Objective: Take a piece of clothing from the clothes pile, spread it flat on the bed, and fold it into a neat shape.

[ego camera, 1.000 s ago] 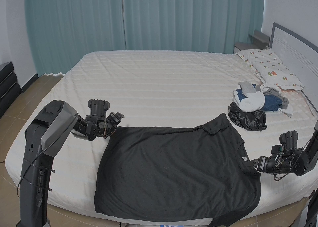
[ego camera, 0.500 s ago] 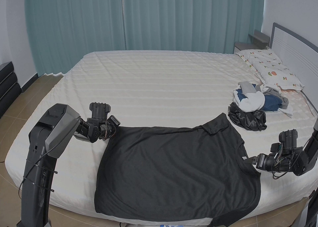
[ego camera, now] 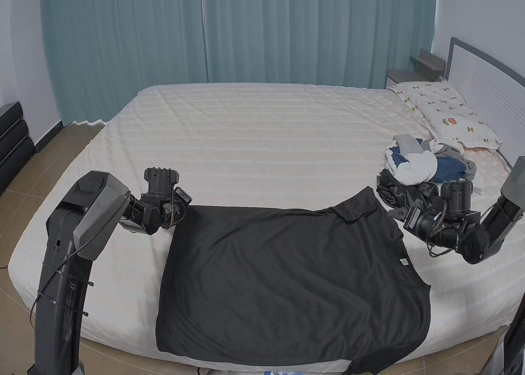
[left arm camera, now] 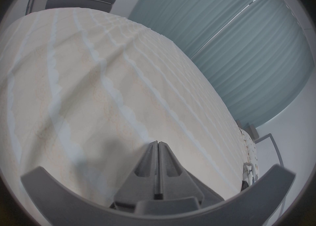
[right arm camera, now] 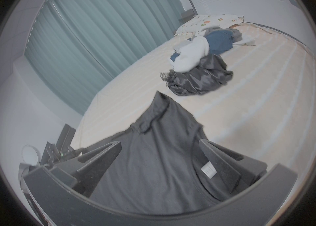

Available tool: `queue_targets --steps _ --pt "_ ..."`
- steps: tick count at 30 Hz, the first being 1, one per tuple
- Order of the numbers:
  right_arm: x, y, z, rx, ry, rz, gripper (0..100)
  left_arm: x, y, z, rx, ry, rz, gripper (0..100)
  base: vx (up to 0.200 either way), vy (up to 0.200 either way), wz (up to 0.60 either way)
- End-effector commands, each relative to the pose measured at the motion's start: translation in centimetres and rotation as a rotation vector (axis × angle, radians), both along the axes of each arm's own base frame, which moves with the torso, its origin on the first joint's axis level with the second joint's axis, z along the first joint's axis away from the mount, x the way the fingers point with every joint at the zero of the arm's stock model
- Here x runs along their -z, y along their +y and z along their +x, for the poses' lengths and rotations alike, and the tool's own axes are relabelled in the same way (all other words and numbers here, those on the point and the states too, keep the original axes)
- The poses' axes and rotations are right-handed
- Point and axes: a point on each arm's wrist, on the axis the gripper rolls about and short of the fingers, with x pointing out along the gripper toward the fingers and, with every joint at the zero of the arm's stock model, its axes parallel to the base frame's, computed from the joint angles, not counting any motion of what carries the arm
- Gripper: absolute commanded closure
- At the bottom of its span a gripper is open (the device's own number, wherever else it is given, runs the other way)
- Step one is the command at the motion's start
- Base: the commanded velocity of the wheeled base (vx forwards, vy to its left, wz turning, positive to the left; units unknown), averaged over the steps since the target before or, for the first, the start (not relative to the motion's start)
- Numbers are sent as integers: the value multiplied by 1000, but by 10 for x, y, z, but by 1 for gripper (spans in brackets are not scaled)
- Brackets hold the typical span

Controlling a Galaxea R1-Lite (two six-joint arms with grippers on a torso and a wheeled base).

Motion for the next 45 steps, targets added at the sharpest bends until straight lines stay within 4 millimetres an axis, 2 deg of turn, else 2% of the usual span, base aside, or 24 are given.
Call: queue_targets --steps 1,8,9,17,33,35,37,38,40,44,45 --pt "29 31 52 9 5 26 0 -4 7 2 -27 -24 -6 100 0 0 0" --pt "52 61 95 4 -4 30 0 -5 7 2 -27 -24 -10 100 0 0 0" --pt "55 66 100 4 1 41 0 -3 7 2 -27 -23 -10 0 0 0 0" --pt "78 92 129 -21 52 49 0 -3 7 1 -31 -20 -16 0 0 0 0" --pt "84 99 157 -15 39 61 0 -3 7 0 -47 -19 -42 0 0 0 0" --pt "76 103 174 11 -68 119 0 -3 7 0 -47 -19 -42 0 0 0 0" --pt "70 104 180 25 -121 143 0 -3 7 0 -47 -19 -42 0 0 0 0" --pt "58 103 190 40 -219 172 0 -3 7 0 -47 -19 -42 0 0 0 0" --pt "53 102 195 40 -263 183 0 -3 7 0 -47 -19 -42 0 0 0 0" --pt "30 100 212 58 -403 210 0 -3 7 0 -49 -19 -42 0 0 0 0" --pt "34 99 213 61 -397 204 0 -3 7 0 -49 -19 -42 0 0 0 0"
